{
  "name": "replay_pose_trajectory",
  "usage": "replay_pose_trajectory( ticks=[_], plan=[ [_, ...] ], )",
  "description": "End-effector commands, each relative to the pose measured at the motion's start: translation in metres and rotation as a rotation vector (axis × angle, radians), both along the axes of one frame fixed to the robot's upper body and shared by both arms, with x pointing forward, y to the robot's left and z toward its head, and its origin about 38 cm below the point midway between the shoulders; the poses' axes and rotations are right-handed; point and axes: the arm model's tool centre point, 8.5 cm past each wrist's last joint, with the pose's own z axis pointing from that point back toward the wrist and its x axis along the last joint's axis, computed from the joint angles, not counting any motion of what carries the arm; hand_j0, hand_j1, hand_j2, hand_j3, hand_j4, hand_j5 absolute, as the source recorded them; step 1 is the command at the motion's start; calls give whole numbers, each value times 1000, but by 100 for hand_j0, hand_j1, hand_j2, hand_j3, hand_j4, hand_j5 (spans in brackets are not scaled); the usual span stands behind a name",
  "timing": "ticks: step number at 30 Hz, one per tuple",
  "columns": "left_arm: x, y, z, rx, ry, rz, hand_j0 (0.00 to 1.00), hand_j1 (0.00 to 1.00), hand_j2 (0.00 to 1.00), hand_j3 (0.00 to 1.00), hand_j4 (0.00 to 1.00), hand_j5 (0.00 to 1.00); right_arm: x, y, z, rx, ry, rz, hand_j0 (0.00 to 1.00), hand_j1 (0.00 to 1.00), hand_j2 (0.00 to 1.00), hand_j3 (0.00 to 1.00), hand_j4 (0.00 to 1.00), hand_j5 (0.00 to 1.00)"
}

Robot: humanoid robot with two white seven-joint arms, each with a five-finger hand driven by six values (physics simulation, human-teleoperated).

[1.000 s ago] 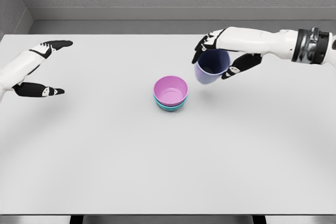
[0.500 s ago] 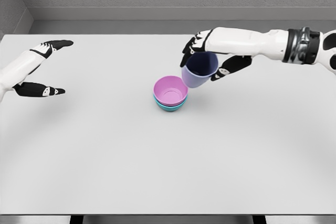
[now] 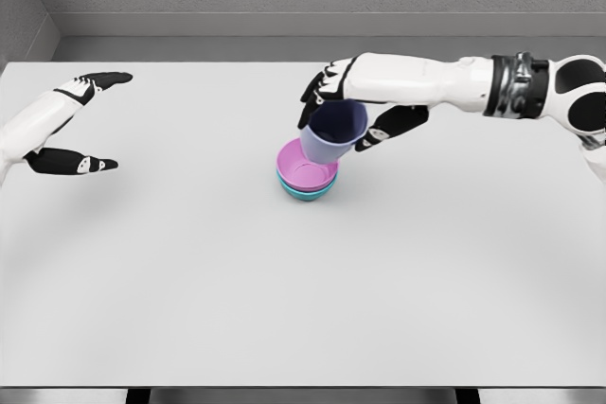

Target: Stacking bowl and cup with both arms

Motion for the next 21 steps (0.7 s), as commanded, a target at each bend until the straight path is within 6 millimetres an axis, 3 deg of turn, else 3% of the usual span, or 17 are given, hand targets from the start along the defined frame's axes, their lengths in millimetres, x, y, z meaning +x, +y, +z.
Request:
replay_pose_trajectory(
  ticks=[1,7,21],
  plan=[
    [0,0,0,-9,1,1,100,100,100,100,100,100,-1,6,0,8,2,11,67,67,67,67,67,67],
    [1,-3,0,-19,-2,-2,100,100,100,100,100,100,-1,17,-5,1,-3,26,67,67,67,67,67,67],
    [0,-3,-1,-20,0,-3,100,100,100,100,100,100,12,22,-22,-19,27,-5,67,67,67,67,67,67]
  ],
)
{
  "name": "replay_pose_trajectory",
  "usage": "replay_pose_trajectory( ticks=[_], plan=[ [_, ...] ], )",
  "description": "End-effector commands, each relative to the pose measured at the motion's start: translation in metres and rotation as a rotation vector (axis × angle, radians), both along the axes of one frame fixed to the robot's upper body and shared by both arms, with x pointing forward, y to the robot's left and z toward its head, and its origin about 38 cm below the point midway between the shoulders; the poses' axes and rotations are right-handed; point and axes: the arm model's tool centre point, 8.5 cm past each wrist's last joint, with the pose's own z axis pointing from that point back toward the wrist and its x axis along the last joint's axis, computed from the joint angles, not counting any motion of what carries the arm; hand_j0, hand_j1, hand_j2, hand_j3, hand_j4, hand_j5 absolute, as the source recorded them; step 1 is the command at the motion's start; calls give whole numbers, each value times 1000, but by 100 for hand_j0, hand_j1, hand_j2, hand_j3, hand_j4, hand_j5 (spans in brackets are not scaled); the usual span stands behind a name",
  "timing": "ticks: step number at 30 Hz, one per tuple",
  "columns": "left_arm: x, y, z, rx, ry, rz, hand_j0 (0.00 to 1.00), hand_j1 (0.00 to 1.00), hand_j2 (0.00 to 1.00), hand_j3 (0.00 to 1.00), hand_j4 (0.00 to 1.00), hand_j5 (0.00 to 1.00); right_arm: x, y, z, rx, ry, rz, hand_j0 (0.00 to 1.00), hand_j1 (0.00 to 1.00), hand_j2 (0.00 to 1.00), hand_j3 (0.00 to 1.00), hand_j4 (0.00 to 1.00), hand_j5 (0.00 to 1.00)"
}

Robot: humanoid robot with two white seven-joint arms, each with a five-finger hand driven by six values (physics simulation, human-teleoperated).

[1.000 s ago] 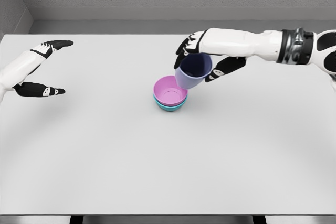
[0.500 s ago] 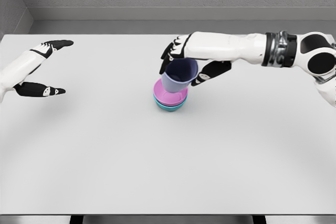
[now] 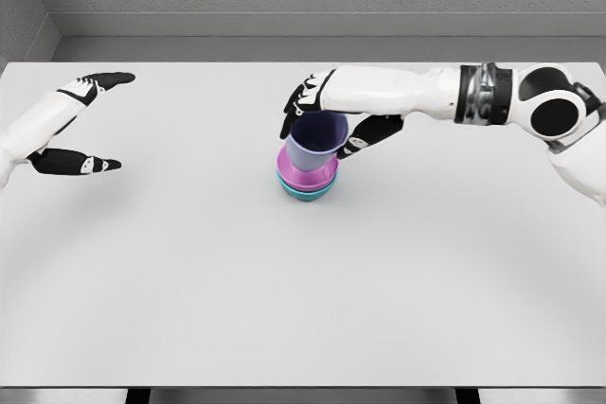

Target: Stacking bowl and cup with both arms

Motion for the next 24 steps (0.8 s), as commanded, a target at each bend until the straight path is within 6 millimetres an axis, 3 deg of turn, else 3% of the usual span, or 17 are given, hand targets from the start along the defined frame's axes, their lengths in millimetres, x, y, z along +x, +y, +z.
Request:
replay_pose_trajectory(
  ticks=[1,24],
  plan=[
    [0,0,1,-9,0,0,100,100,100,100,100,100,3,2,-3,1,7,-7,67,67,67,67,67,67],
    [0,-1,0,-14,-1,-2,100,100,100,100,100,100,10,6,-20,-23,28,-22,69,69,69,69,69,69]
  ],
)
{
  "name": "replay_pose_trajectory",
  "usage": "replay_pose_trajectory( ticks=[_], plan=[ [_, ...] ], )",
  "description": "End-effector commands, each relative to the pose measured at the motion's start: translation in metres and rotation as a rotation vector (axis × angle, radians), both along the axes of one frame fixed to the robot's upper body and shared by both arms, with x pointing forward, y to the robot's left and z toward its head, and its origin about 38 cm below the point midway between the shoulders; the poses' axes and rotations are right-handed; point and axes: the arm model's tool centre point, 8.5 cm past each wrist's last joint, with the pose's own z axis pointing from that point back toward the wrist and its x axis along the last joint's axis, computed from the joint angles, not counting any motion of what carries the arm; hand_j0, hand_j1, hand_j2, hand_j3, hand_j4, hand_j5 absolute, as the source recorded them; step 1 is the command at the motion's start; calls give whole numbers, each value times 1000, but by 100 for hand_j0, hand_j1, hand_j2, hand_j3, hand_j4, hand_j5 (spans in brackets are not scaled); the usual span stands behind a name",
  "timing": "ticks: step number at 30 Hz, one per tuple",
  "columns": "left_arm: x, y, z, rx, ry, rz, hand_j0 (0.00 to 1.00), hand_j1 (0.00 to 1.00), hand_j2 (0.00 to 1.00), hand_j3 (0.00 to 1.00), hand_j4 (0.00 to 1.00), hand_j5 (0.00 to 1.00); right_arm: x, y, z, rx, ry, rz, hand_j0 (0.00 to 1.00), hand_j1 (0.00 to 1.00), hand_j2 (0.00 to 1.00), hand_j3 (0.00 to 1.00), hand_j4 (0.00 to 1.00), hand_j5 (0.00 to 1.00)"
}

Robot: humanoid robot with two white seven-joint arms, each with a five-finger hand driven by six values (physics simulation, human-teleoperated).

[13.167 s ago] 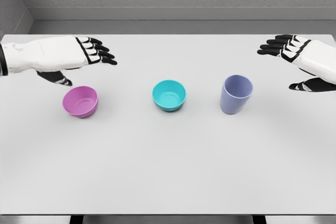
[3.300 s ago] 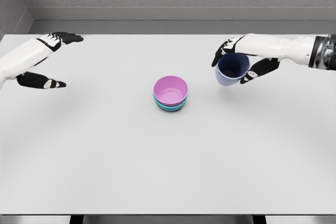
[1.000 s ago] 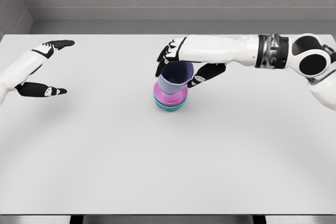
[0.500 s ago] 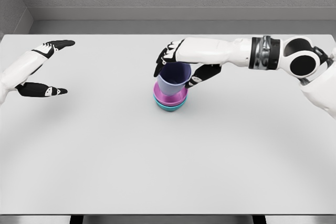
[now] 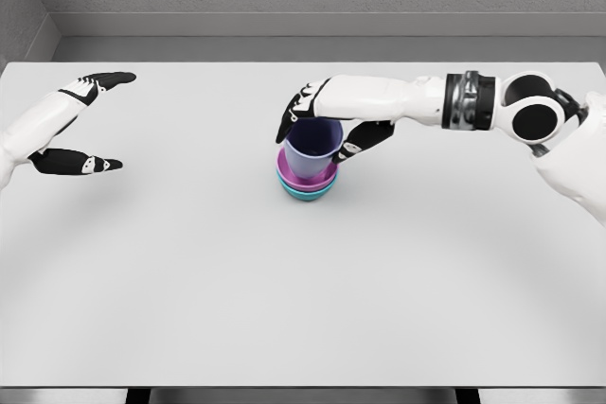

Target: Stacking bowl and cup with both arms

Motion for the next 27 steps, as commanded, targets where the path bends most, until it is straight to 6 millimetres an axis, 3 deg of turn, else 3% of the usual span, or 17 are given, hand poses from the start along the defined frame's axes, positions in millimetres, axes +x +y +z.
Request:
replay_pose_trajectory(
  ticks=[1,4,6,8,15,17,21,25,27],
  plan=[
    [0,0,1,-9,0,0,100,100,100,100,100,100,1,1,0,5,4,-3,70,70,70,70,70,70],
    [0,0,1,-9,0,0,100,100,100,100,100,100,1,1,-1,5,7,-4,74,74,74,74,74,74],
    [0,0,1,-9,0,0,100,100,100,100,100,100,2,1,-1,3,7,-6,83,83,83,83,83,83],
    [0,0,1,-9,0,0,100,100,100,100,100,100,2,2,-1,4,11,-9,99,99,99,99,99,99],
    [0,0,1,-9,0,0,100,100,100,100,100,100,2,0,-1,5,7,-10,100,100,100,100,100,100],
    [0,0,0,-10,2,0,100,100,100,100,100,100,5,-10,0,-3,6,-30,100,100,100,100,100,100],
    [0,-4,-1,-25,-1,-4,100,100,100,100,100,100,8,-83,5,-75,-34,-100,100,100,100,100,100,100],
    [0,-4,-1,-24,-4,-5,100,100,100,100,100,100,19,-178,-5,-173,17,-325,100,100,100,100,100,100],
    [0,-4,-1,-24,-4,-5,100,100,100,100,100,100,22,-188,1,-159,8,-357,100,100,100,100,100,100]
  ],
)
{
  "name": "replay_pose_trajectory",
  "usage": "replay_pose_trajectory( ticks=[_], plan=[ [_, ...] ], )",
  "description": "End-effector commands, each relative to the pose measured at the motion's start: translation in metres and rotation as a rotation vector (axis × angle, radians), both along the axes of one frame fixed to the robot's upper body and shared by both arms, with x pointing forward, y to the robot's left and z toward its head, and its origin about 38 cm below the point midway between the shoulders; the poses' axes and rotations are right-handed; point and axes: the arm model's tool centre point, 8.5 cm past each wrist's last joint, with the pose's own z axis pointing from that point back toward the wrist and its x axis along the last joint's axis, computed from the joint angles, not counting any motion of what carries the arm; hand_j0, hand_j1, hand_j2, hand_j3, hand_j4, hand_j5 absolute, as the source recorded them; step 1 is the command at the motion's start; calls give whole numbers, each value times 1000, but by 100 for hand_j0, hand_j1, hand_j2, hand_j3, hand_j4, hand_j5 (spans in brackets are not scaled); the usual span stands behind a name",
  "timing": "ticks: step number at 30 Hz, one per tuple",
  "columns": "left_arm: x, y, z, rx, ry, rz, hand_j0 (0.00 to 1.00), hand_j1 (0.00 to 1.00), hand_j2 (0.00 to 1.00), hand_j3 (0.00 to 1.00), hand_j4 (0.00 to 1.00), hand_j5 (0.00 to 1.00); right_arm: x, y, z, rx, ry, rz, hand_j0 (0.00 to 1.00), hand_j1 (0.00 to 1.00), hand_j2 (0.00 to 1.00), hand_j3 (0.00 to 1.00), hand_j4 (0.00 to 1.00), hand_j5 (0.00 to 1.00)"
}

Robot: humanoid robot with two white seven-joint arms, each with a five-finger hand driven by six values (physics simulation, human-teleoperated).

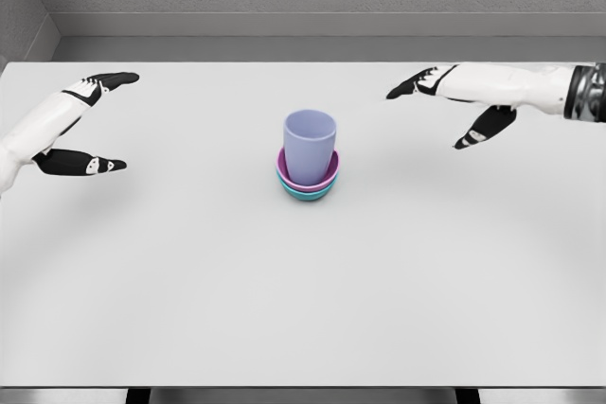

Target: Stacking bowl and cup with both arms

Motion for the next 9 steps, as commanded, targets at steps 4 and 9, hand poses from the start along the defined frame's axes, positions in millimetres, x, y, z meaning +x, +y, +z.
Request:
replay_pose_trajectory(
  ticks=[4,9],
  plan=[
    [0,0,0,-10,1,-1,100,100,100,100,100,100,3,-29,7,-2,-7,-70,100,100,100,100,100,100],
    [0,0,0,-9,1,0,100,100,100,100,100,100,2,-28,7,-2,-8,-67,100,100,100,100,100,100]
  ],
)
